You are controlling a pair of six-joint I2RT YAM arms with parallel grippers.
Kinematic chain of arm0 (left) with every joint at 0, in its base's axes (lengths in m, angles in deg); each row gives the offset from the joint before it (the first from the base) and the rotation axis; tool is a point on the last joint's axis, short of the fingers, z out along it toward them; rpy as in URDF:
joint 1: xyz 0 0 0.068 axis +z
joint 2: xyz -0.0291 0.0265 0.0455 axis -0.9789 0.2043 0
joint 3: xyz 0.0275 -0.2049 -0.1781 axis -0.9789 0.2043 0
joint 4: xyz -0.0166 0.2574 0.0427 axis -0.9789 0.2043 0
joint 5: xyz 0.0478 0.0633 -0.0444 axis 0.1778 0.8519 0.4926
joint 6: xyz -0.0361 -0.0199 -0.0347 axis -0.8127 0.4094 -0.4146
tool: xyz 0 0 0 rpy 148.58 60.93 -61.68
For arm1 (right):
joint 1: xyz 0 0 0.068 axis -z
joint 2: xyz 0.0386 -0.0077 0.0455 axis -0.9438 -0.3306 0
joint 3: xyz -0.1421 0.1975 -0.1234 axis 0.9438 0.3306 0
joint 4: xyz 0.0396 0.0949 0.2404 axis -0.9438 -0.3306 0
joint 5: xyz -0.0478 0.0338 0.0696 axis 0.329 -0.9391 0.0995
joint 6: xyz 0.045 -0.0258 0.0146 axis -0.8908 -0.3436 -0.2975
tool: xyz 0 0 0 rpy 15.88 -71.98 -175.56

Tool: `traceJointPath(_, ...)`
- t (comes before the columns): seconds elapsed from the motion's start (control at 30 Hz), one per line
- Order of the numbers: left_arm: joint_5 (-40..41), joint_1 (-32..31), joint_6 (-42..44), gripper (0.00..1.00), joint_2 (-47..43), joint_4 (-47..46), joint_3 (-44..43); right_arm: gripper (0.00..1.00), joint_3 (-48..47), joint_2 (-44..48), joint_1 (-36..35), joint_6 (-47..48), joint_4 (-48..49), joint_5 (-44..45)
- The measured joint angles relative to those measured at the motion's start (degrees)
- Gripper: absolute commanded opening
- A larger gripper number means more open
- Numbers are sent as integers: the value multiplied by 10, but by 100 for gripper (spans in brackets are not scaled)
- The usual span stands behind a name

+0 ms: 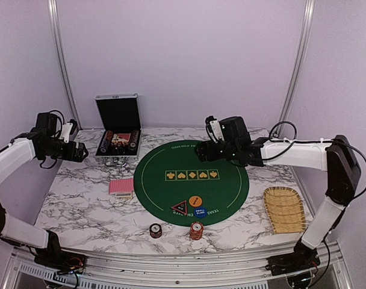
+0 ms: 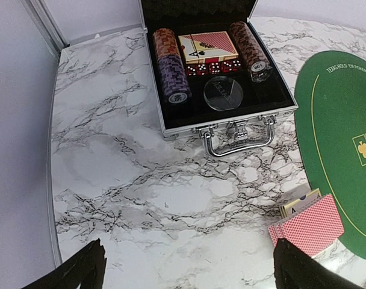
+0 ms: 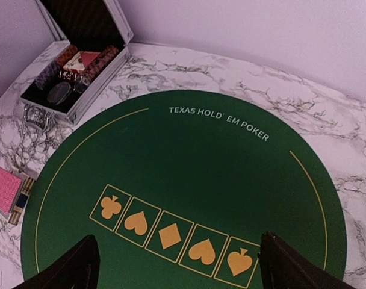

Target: Distribute texas hold em gaming equipment

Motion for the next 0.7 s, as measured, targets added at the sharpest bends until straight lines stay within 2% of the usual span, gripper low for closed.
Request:
traceJointPath(0.23, -20, 0, 23, 99, 38, 34, -57, 81, -58, -60, -61, 0, -55, 0)
traceJointPath(0.47, -49, -1, 42, 99, 43, 56, -67, 75, -64, -81, -100, -4, -88, 0)
traceJointPath(0.7, -61, -9, 61, 99, 42, 73, -73, 76, -80, -110, -137, -4, -139, -7)
